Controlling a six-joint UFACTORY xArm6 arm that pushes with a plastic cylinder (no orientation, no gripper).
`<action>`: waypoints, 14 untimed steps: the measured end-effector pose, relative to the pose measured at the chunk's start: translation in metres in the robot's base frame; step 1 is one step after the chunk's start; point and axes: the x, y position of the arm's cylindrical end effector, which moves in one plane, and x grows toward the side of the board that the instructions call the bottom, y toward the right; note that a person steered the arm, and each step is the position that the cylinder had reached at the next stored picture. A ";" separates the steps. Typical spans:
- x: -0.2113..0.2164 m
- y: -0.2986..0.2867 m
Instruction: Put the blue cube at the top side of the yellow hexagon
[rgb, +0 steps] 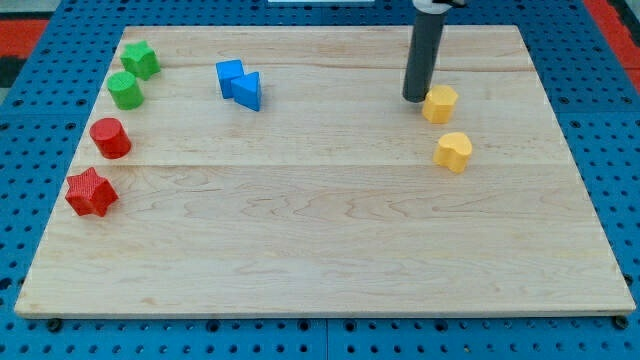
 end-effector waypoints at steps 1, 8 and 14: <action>0.008 0.001; 0.003 -0.249; -0.068 -0.166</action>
